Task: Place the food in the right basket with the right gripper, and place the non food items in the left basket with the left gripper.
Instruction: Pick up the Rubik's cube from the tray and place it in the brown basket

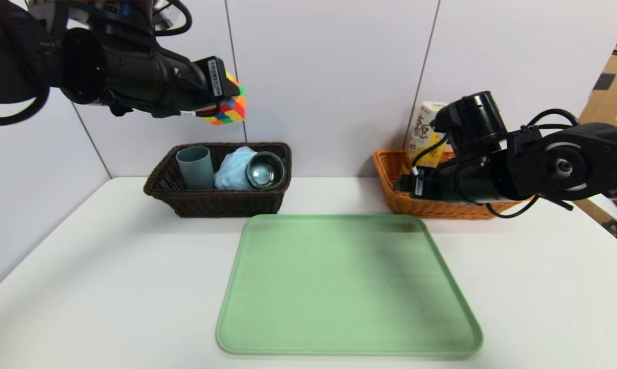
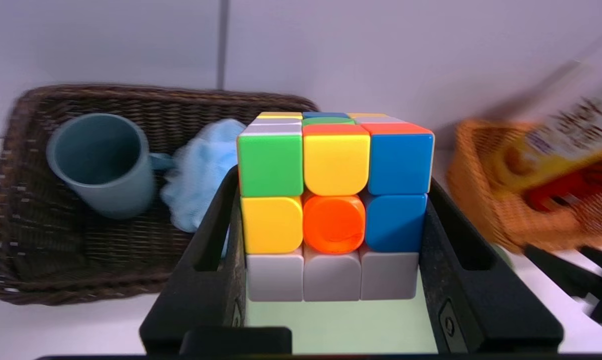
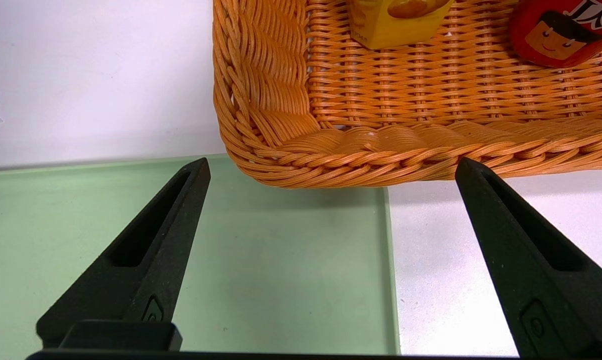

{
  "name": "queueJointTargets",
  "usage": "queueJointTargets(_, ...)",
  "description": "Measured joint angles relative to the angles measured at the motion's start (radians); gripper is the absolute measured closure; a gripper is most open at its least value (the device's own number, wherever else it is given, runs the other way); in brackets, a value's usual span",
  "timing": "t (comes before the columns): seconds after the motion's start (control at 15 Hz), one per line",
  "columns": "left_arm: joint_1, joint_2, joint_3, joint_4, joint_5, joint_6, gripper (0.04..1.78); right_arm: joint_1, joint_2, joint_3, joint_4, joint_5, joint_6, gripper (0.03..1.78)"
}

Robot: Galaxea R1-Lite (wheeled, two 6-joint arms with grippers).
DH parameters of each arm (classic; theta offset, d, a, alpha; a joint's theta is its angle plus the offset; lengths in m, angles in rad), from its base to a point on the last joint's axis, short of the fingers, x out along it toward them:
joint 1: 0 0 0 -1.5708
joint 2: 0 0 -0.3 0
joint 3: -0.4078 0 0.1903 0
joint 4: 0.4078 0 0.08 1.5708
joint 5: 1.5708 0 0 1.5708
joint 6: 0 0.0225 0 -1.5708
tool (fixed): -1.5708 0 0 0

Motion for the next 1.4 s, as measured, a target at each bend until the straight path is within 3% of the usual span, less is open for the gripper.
queueJointTargets(0.33, 0.139, 0.167, -0.001, -0.086, 0.010, 0.001, 0.88, 0.007, -0.001, 0.000, 0.000, -0.003, 0.000, 0.12)
queueJointTargets(0.6, 0.187, 0.302, -0.039, -0.175, 0.016, 0.040, 0.88, 0.008, 0.000, 0.000, -0.024, -0.006, 0.011, 0.12)
queueJointTargets(1.4, 0.193, 0.360, -0.076, -0.161, 0.018, 0.039, 0.89, 0.011, 0.013, 0.001, -0.035, -0.003, 0.014, 0.12)
